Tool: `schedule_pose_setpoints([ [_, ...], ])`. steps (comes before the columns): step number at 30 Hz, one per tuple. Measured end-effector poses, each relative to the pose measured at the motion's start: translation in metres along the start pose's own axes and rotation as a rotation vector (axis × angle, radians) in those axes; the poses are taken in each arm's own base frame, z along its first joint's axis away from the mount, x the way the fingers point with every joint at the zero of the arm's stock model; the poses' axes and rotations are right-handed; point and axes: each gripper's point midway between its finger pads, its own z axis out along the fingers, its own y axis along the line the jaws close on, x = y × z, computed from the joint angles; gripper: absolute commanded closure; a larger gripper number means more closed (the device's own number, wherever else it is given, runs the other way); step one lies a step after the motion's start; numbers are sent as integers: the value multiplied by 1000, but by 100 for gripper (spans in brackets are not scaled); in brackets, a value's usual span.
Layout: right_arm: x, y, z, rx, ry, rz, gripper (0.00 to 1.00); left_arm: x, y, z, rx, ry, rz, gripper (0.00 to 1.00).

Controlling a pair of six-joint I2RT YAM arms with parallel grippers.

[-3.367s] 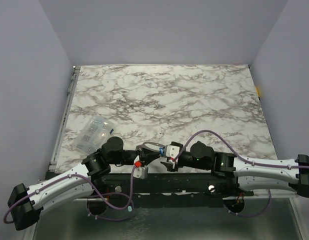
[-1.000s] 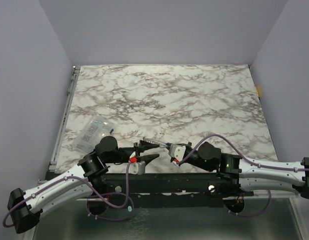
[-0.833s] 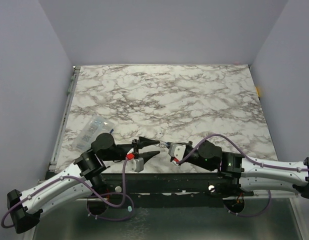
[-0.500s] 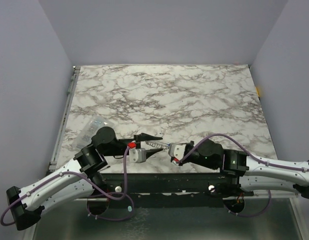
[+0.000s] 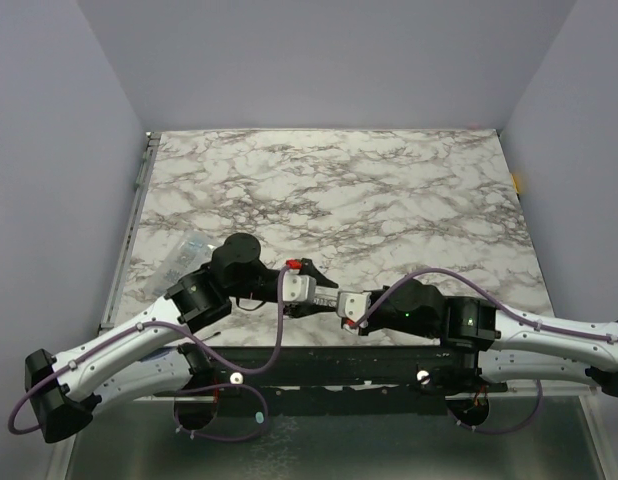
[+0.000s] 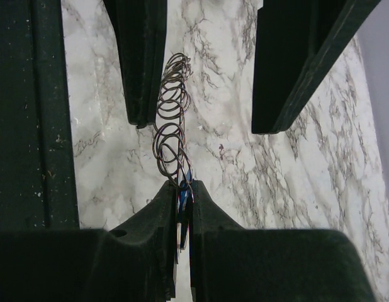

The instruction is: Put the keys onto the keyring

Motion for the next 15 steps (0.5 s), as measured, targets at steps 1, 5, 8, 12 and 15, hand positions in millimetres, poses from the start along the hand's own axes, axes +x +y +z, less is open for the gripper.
schedule_pose_setpoints([
  [1,1,1,0,-2,3,2,99,3,-1,1,8,10,-18,52],
  [5,4,2,0,-9,16,1,99,15,-5,6,28,44,-73,53],
  [8,4,2,0,-9,17,0,99,21,-8,9,41,58,-97,53],
  [12,4,3,1,-11,19,0,99,19,-11,13,52,51,-106,53],
  [15,6,4,2,-15,26,2,99,17,-12,17,57,40,-105,55],
])
